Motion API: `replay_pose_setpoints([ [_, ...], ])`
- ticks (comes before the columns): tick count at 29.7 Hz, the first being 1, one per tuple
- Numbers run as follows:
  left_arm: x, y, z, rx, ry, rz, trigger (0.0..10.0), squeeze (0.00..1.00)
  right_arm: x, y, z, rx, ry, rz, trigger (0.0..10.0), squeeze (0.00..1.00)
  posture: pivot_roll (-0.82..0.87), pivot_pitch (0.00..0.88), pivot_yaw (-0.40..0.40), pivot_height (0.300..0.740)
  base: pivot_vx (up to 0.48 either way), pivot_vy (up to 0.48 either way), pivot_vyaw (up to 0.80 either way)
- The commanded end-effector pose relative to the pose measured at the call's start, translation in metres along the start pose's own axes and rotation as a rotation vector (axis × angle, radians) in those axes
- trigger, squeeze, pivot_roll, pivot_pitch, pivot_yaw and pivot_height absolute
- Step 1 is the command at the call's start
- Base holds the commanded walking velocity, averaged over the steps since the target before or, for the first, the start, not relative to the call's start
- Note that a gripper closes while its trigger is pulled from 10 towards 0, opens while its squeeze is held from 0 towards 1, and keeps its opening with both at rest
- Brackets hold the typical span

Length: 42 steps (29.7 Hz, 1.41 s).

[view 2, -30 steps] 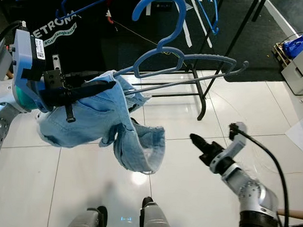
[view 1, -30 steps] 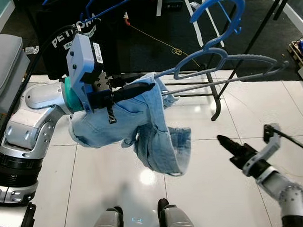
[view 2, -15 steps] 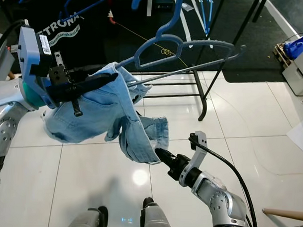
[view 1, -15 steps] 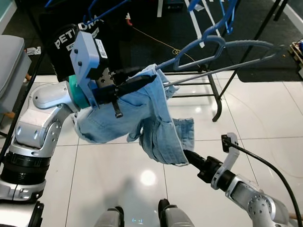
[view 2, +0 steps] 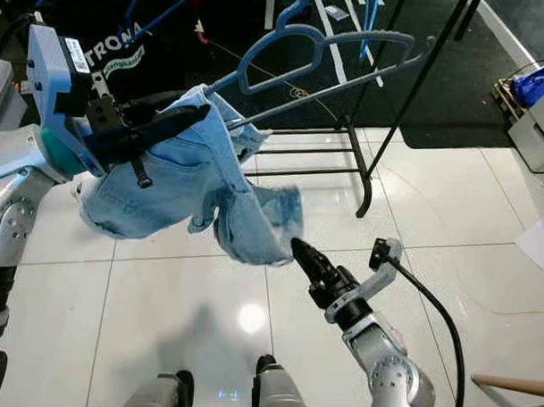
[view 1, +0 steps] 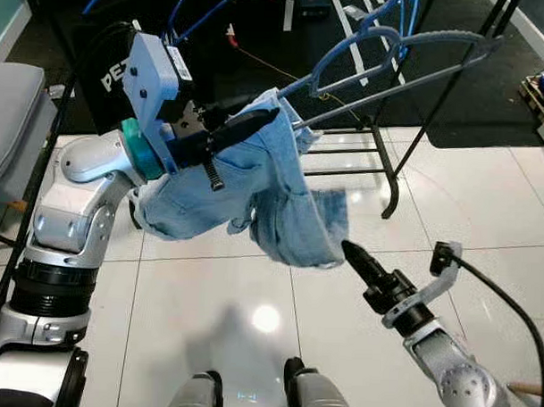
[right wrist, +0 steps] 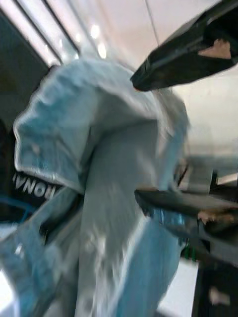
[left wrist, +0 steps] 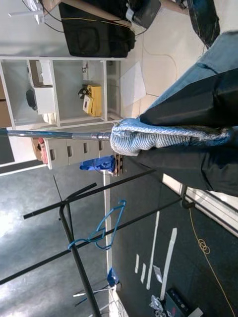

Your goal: Hang hanger

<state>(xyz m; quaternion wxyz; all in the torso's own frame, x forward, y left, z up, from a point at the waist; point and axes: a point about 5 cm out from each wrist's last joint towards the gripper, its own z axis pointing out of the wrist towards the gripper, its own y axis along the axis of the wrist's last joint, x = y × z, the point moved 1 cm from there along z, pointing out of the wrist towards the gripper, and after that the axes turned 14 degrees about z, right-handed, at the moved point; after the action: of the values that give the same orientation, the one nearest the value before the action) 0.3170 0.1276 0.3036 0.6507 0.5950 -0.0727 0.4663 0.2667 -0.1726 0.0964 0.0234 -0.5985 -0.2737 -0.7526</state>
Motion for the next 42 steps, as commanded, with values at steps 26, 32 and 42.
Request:
replay_pose_setpoints([
  [26,-0.004,0.008,0.002,-0.041,-0.066,0.056,0.0,0.00,-0.035,0.004,-0.002,0.096,-0.218,0.110,10.0,0.00,-0.04,0.124,0.068,0.740,0.000,0.000,0.00],
  [32,-0.005,0.008,0.002,-0.040,-0.070,0.056,0.0,0.00,-0.039,0.011,0.003,0.071,-0.235,0.102,2.2,0.00,-0.04,0.127,0.066,0.740,0.000,0.000,0.00],
  [42,-0.005,0.008,0.000,-0.035,-0.084,0.061,0.0,0.00,-0.042,0.013,0.010,0.091,-0.250,0.124,0.0,0.00,-0.03,0.131,0.070,0.740,0.000,0.000,0.00],
])
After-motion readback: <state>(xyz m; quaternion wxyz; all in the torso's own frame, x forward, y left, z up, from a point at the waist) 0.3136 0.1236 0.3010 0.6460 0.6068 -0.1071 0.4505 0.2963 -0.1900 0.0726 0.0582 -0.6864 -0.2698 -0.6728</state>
